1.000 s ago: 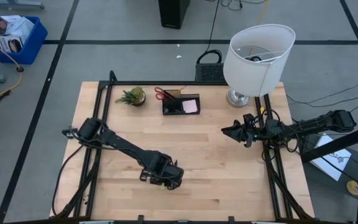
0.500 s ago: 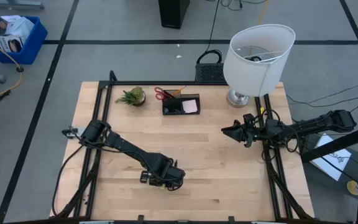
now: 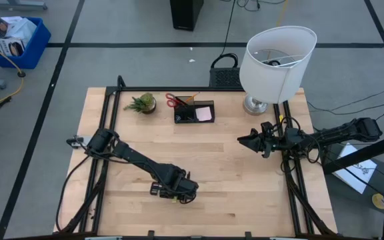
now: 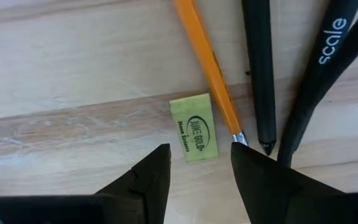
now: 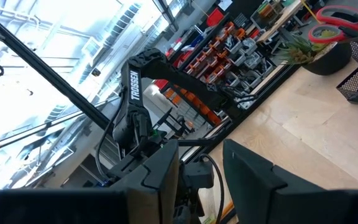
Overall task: Pick and place office supplies into organizer
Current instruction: Put the yellow eraser into the black desk organizer
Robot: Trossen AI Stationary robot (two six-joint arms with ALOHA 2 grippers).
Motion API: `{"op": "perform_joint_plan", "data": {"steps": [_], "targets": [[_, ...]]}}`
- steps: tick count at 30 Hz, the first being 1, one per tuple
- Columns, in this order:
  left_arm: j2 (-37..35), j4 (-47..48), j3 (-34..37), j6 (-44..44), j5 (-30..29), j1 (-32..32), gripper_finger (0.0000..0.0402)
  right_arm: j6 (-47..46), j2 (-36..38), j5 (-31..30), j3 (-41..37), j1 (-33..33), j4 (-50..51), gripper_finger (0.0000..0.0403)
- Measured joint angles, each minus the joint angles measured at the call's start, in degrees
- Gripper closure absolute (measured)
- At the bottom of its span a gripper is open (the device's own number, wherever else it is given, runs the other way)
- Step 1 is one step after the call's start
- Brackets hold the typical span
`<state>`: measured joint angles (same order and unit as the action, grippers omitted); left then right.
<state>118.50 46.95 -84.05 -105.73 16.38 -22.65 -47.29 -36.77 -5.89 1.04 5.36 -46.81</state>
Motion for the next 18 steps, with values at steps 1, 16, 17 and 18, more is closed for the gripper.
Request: {"op": "perform_joint_plan", "data": {"steps": [1,16,17,18], "targets": [[0.0,0.1,0.0,0.0,-0.1,0.0,0.0227,0.0,0.0,0.0,0.0,0.0,0.0,0.0286],[2.1,-1.1,0.0,1.7,-1.0,-0.2,0.0227,0.0,0.0,0.0,0.0,0.0,0.4,0.0286],[2.1,-1.3,0.0,2.0,-1.0,-0.2,0.0227,0.0,0.0,0.0,0.0,0.0,0.4,0.0286],[2.1,-1.4,0.0,2.2,-1.1,-0.2,0.0227,0.0,0.0,0.0,0.0,0.0,0.3,0.0286]]}}
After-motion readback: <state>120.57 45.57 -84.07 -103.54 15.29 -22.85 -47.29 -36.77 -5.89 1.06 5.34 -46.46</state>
